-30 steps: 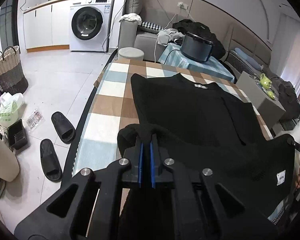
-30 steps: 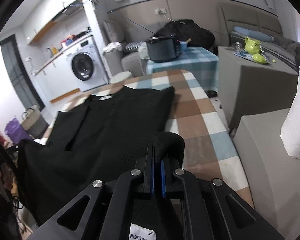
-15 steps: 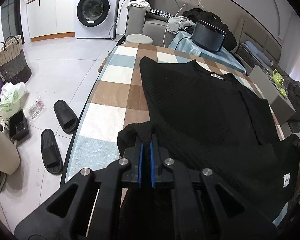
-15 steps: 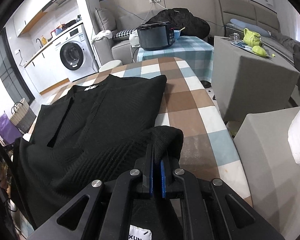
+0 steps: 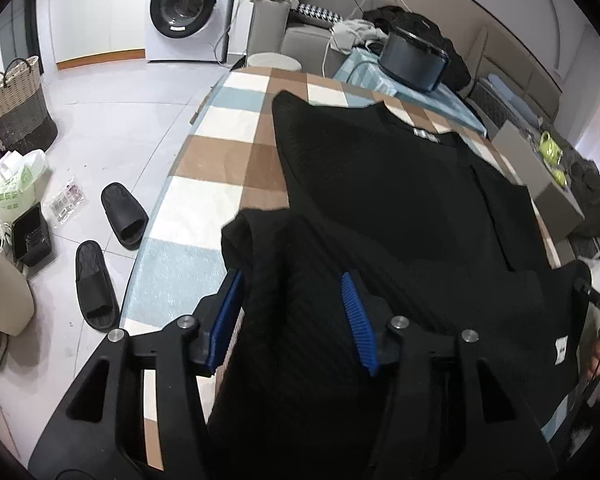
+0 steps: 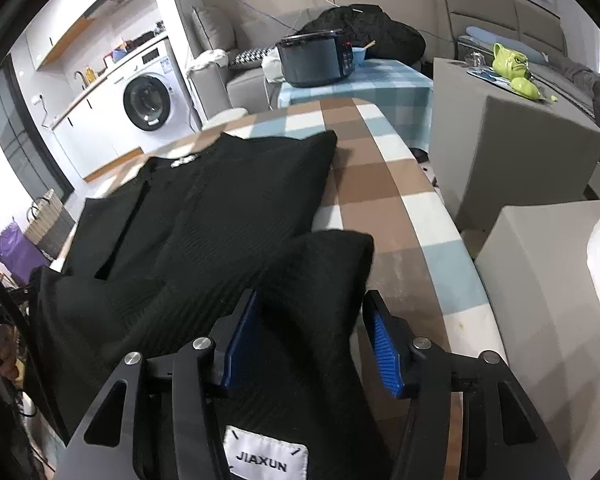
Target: Fold small clothes
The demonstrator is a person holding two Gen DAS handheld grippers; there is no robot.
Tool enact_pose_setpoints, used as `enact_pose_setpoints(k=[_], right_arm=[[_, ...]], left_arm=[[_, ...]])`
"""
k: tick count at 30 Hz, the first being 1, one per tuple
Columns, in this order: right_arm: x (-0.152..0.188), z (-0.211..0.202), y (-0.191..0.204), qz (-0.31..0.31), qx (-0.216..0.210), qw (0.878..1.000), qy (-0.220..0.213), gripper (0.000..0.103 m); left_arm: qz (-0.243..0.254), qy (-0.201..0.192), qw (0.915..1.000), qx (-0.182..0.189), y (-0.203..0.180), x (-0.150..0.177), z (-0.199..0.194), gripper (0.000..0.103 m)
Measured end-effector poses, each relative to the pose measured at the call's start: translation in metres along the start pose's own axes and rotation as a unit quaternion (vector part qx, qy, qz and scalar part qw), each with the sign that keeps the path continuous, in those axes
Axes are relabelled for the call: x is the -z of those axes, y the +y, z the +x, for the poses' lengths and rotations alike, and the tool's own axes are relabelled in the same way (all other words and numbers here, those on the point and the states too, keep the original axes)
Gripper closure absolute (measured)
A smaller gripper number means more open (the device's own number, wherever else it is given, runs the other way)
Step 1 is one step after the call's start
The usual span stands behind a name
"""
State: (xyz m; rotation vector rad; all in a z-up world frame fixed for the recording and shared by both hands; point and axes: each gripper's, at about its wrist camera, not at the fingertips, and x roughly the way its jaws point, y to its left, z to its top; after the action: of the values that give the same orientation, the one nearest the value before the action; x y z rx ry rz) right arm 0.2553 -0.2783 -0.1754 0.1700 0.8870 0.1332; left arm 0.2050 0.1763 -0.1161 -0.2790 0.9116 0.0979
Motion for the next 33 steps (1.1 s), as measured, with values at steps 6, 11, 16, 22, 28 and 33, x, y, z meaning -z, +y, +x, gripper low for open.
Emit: enact_pose_setpoints(k=[6, 11, 16, 22, 28, 33], right_arm=[[0.004, 0.000, -0.001, 0.001, -0.001, 1.000, 0.004, 0.048], [0.009, -0.001, -0.003, 0.004, -0.003, 1.000, 0.009, 0.048], [0.020, -0.010, -0.019, 0.033, -0.042, 0.999, 0.008, 0.035], [0.026, 0.000, -0.039, 0.068, -0.084, 0.994, 0.017, 0.034], [0.008, 0.025, -0.025, 0.063, -0.129, 0.989, 0.026, 0.042], [-0.001, 0.047, -0.006, 0.037, -0.123, 0.990, 0.052, 0.070]], left_arm=[[0.001, 0.008, 1.0000, 0.001, -0.002, 0.004, 0.001, 0.051], [-0.002, 0.018, 0.9998, 0.007, -0.001, 0.008, 0.001, 0.044], [-0.013, 0.019, 0.9997, 0.013, 0.004, 0.012, -0.004, 0.029], [-0.017, 0.032, 0.9992, 0.017, 0.006, 0.012, 0.010, 0.028], [-0.001, 0.041, 0.9989, 0.023, -0.009, 0.003, 0.029, 0.028], [0.006, 0.039, 0.9986, 0.035, -0.020, 0.004, 0.036, 0.060]])
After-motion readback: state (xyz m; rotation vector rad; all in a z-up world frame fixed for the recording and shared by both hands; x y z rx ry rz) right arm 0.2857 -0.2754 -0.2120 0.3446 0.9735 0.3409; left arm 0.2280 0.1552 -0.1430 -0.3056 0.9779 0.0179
